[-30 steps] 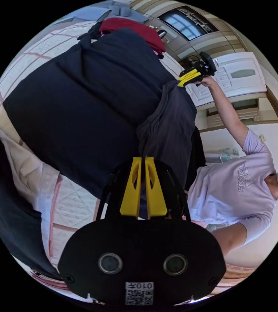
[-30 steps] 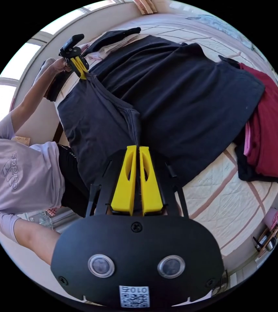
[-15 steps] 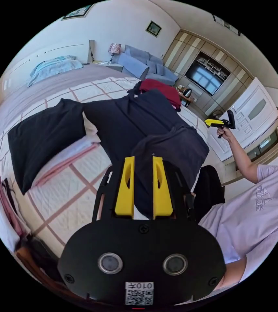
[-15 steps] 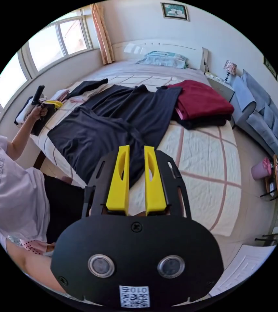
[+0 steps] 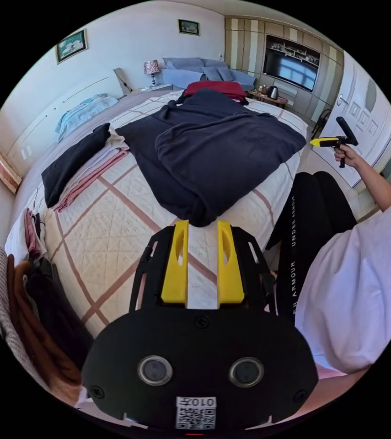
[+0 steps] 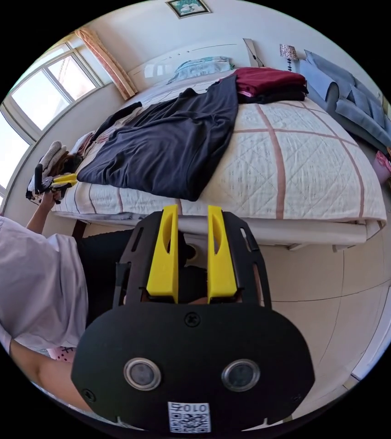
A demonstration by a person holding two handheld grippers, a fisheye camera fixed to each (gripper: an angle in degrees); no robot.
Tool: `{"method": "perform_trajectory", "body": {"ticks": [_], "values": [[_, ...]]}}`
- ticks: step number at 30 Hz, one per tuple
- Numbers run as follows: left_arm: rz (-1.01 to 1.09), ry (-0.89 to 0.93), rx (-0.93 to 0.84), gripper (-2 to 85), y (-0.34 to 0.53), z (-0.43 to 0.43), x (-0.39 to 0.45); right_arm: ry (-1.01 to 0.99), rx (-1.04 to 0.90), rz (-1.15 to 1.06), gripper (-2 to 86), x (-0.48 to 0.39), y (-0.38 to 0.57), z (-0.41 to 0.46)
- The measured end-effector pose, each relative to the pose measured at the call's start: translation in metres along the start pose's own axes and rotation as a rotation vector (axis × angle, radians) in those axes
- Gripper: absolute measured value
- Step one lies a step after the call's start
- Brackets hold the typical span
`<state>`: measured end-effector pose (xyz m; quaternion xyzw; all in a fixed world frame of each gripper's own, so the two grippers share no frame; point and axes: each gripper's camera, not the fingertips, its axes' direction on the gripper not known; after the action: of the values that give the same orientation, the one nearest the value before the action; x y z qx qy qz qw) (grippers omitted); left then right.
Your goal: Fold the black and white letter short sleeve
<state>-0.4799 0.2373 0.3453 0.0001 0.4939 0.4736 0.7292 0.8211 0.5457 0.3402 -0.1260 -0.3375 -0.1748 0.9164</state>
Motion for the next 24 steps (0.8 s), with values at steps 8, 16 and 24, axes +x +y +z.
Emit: {"method": "perform_trajectory", "body": {"ticks": [8,16,24], "values": [[0.111,0.038,0.032,8.6,-0.008,0.009,0.022,0.043,-0.038,-0.04,9.4,-0.001,-0.003,0.005],[0.184,0.021,0.003,7.1,-0.026,0.022,0.028,0.074,-0.024,-0.097,9.1,-0.001,-0.015,0.028],[0.204,0.111,-0.097,3.1,-0.057,0.018,0.004,0.008,-0.046,-0.111,4.4,0.005,-0.027,0.026]]}}
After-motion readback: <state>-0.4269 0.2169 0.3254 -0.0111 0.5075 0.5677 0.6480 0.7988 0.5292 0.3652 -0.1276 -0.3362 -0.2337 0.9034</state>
